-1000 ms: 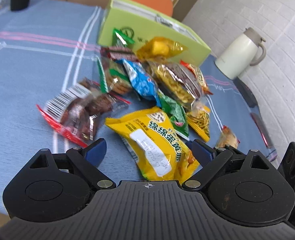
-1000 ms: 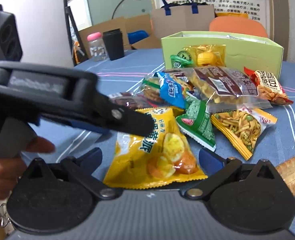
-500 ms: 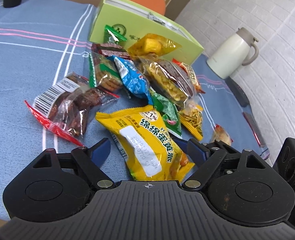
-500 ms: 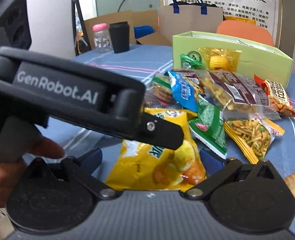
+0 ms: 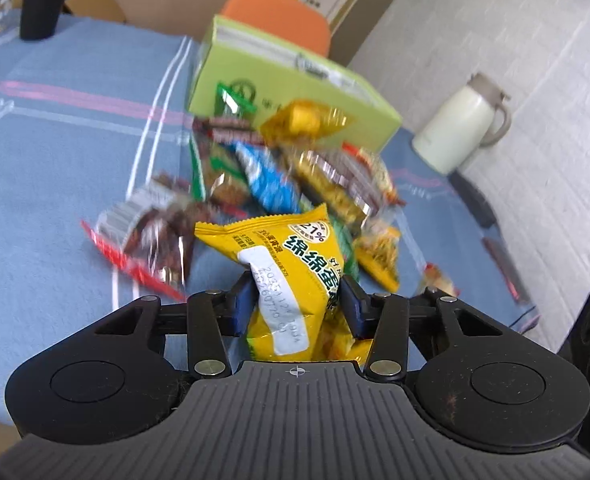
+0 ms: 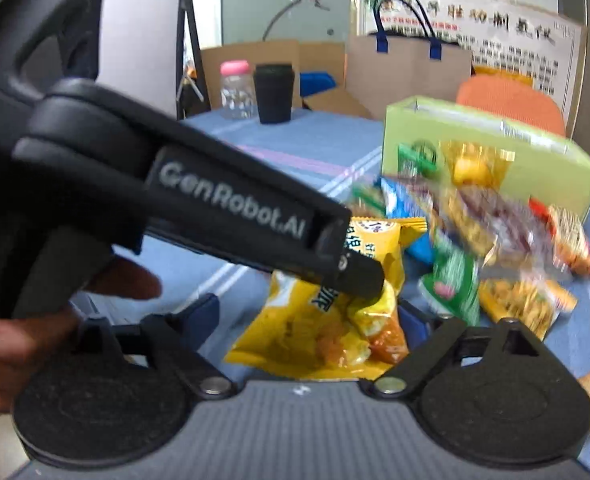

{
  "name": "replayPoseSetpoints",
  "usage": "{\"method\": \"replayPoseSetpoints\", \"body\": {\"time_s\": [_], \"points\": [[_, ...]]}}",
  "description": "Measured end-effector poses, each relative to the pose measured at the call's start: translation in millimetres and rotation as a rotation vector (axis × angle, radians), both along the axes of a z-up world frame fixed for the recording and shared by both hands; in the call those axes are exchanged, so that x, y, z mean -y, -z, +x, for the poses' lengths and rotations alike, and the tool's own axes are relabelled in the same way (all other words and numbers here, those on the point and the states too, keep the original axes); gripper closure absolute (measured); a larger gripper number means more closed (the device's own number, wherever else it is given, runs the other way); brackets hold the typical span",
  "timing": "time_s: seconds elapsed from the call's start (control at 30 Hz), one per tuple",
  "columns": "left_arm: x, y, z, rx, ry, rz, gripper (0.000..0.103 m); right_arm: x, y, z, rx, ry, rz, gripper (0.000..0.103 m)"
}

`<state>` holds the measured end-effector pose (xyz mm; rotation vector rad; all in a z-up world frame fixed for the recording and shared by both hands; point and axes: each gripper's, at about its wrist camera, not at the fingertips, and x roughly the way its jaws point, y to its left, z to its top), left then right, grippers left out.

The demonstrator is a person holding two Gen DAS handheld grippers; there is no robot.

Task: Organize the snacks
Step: 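Lower the yellow bag into the green box and release it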

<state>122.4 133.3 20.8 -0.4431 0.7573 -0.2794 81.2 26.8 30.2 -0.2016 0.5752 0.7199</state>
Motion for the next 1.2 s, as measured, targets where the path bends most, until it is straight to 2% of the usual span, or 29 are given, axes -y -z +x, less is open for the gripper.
{"method": "replayPoseSetpoints", "body": {"time_s": [0.13,0.23,0.3,0.4,0.5,0.63,0.73,0.77,0.8,0.83,0.87,0.97,1.07,1.2], "points": [[3.6,-22.2,17.7,0.04,0.004,0.032,0.077,-0.4,-17.4,22.2,0.04,-0.008,-0.013,0.016],[4.6,-41.8,47.6,0.068,0.006,0.028,0.077,2.4,-38.0,57.5,0.088,-0.008,-0.029,0.016],[4.4,-58.5,77.6,0.091,0.01,0.014,0.077,3.5,-54.2,91.7,0.126,-0.007,-0.044,0.016],[6.8,-87.7,130.4,0.154,0.023,0.045,0.077,0.8,-76.4,148.9,0.178,-0.008,-0.087,0.016],[7.2,-104.3,189.5,0.168,0.028,0.065,0.077,-1.6,-86.1,212.0,0.173,-0.008,-0.106,0.016],[9.3,-101.9,260.1,0.134,0.032,0.107,0.078,-2.1,-76.4,287.6,0.096,-0.003,-0.092,0.016],[13.6,-85.1,301.4,0.082,0.032,0.129,0.077,-1.4,-59.2,327.5,0.043,0.006,-0.097,0.017],[13.1,-78.8,312.0,0.067,0.028,0.135,0.076,0.1,-53.5,336.9,0.037,0.017,-0.101,0.014],[12.4,-72.9,320.5,0.059,0.027,0.141,0.069,-0.8,-48.5,343.2,0.031,0.03,-0.105,0.013],[12.0,-68.9,326.6,0.053,0.027,0.15,0.054,3.4,-45.8,347.8,0.023,0.045,-0.105,0.013],[10.3,-66.0,329.5,0.047,0.012,0.161,0.05,8.9,-45.0,349.4,0.023,0.057,-0.101,0.013],[2.0,-67.3,315.3,0.083,-0.009,0.169,0.046,34.9,-56.2,331.5,0.067,0.09,-0.058,0.01],[-3.4,-73.0,283.9,0.118,0.001,0.148,0.042,59.9,-62.1,300.9,0.099,0.096,-0.02,0.01],[-3.0,-70.5,229.7,0.151,0.035,0.144,0.035,78.2,-51.8,253.4,0.033,0.063,0.029,0.01]]}}
